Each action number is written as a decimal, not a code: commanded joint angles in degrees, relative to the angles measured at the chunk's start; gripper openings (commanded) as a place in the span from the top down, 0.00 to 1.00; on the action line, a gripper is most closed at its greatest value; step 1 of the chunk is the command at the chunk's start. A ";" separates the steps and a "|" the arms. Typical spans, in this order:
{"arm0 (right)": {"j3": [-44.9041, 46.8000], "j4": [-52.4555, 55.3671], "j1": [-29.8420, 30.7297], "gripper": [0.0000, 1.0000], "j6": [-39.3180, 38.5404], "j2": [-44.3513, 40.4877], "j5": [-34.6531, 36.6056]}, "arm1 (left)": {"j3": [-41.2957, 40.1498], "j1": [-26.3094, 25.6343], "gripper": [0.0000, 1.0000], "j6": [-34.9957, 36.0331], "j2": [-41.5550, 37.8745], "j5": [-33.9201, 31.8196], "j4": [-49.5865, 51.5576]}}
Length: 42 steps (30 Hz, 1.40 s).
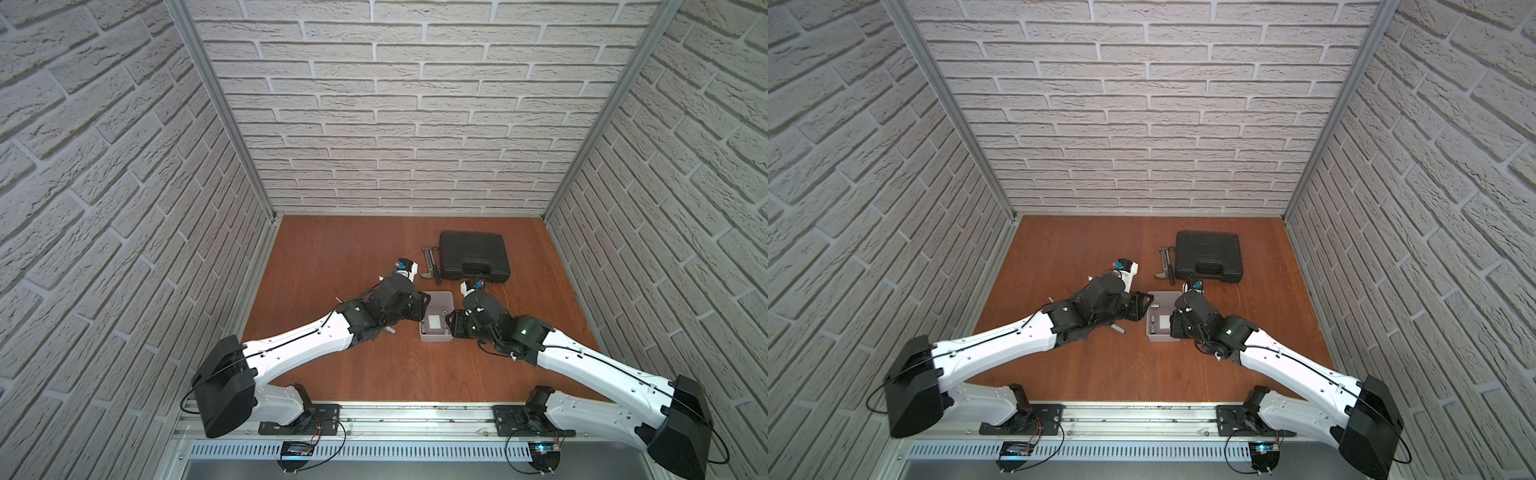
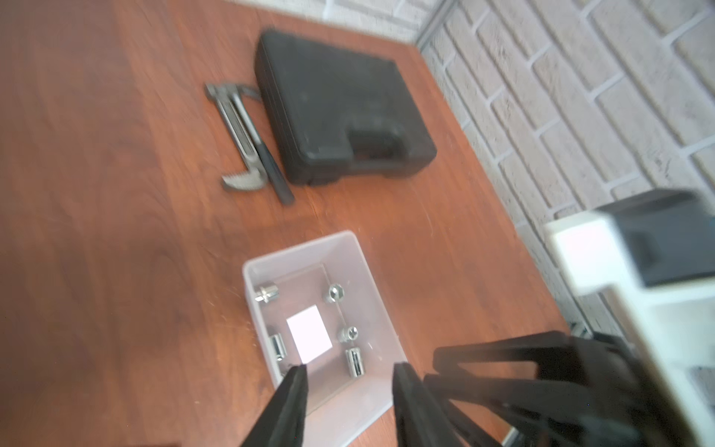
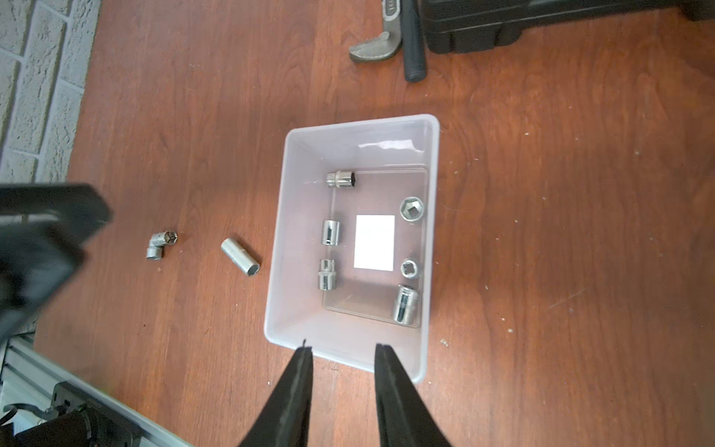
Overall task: Put the socket on the desktop into the storage box
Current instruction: Place the socket head in the storage box, then pick up the socket head at the center of the board.
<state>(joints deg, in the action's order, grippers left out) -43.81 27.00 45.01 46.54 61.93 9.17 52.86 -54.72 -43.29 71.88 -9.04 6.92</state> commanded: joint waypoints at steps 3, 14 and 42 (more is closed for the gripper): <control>-2.93 -4.13 2.54 0.66 -2.11 2.32 -1.23 | -4.26 1.70 0.55 2.80 -9.59 -13.62 7.42; -9.77 -4.50 7.61 0.64 -4.52 9.96 -1.21 | -12.07 8.11 0.50 -0.99 -23.88 -13.83 15.51; -23.20 -4.11 13.97 0.53 -6.11 30.27 -3.60 | -18.48 13.40 0.51 -6.94 -24.14 -5.67 18.83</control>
<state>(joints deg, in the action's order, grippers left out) -65.34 23.97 58.63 41.12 90.52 6.07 35.46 -41.85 -49.58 47.86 -15.40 27.00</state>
